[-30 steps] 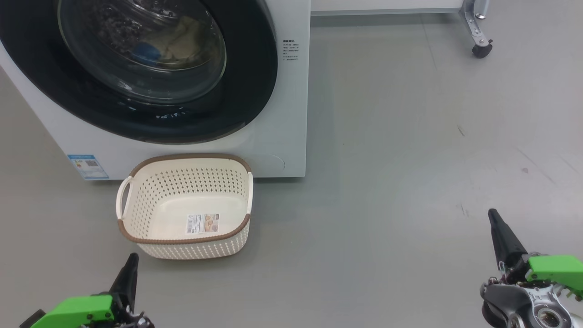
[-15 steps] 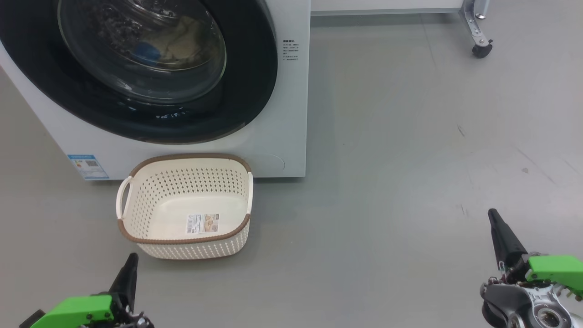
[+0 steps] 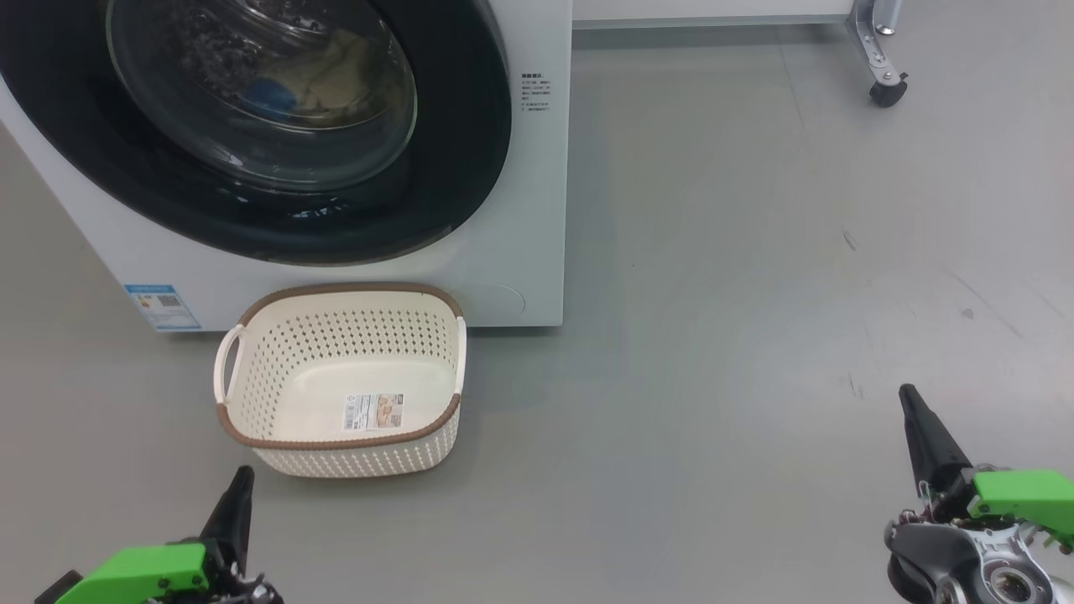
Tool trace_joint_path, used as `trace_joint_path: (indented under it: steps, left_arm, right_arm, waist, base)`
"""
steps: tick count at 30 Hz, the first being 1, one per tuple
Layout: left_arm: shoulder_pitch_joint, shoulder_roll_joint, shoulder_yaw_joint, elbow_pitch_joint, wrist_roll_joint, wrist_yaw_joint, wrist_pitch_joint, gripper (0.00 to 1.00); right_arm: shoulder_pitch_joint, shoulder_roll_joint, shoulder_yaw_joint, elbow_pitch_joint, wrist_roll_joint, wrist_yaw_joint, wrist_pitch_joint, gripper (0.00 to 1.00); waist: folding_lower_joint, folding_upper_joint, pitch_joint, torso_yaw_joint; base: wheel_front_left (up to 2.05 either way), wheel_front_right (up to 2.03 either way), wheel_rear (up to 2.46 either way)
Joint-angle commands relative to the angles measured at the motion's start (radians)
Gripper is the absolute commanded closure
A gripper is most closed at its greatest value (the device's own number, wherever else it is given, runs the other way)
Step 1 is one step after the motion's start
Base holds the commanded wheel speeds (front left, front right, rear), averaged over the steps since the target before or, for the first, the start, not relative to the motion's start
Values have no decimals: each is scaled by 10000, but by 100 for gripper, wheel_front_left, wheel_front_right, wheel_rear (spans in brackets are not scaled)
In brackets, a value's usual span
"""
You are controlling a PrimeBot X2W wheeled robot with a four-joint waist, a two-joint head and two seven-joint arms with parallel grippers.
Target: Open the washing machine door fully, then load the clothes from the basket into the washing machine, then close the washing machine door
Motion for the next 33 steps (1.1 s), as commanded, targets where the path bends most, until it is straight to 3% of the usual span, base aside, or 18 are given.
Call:
trace_joint_path:
  steps: [1, 33]
  left_arm:
    - [-491, 75, 373, -364, -40, -6, 55, 100]
    - [-492, 65, 388, -365, -27, -6, 67, 100]
  right_arm:
    - [-586, -185, 207, -380, 72, -29, 54, 100]
    - [-586, -185, 207, -380, 72, -29, 54, 100]
  waist:
    - [0, 0, 0, 0]
    - [0, 0, 0, 0]
  base:
    - [0, 0, 0]
    - [0, 0, 0]
